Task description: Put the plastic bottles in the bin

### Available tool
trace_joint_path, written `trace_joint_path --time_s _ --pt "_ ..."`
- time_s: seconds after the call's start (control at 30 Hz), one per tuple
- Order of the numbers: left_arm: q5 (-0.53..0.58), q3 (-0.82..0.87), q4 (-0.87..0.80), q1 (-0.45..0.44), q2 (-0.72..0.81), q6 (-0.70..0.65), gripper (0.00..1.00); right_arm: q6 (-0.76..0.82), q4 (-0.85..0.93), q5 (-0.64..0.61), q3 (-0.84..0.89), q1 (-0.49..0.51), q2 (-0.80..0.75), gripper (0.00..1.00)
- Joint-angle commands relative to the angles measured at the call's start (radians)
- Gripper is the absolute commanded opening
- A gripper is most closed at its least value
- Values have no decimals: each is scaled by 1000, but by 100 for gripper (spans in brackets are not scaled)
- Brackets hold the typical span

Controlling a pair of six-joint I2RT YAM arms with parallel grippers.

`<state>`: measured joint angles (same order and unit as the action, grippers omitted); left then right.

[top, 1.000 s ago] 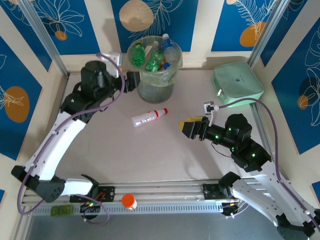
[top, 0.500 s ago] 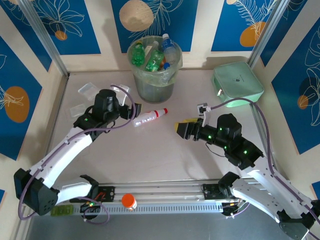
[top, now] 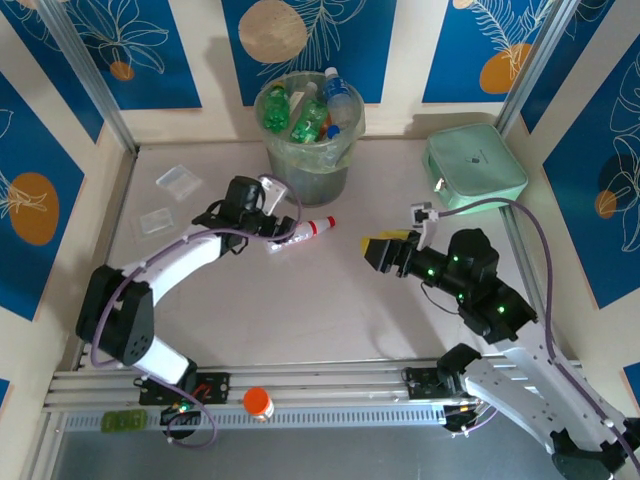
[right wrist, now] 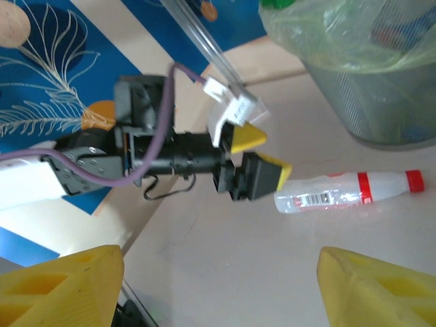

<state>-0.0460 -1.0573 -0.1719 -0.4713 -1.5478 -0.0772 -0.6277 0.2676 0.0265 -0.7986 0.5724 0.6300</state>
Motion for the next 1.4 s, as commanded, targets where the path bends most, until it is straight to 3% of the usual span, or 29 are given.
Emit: trace_joint_path --time_s 0.0,0.33,0.5,0.67,1.37 --pt "-87 -34 19 7 -50 -48 95 7 37 17 16 -36 -42 75" --pt "-69 -138 -54 4 -254 -82 98 -22 24 126 58 -158 -77 75" --pt "-106 -151 -75 -2 -280 -88 96 -24 26 153 69 -190 -78 76" --pt "-63 -135 -85 -35 -285 -87 94 -42 8 184 73 -228 -69 75" --pt "-11 -173 -164 -113 -328 -115 49 -78 20 213 89 -274 -106 74"
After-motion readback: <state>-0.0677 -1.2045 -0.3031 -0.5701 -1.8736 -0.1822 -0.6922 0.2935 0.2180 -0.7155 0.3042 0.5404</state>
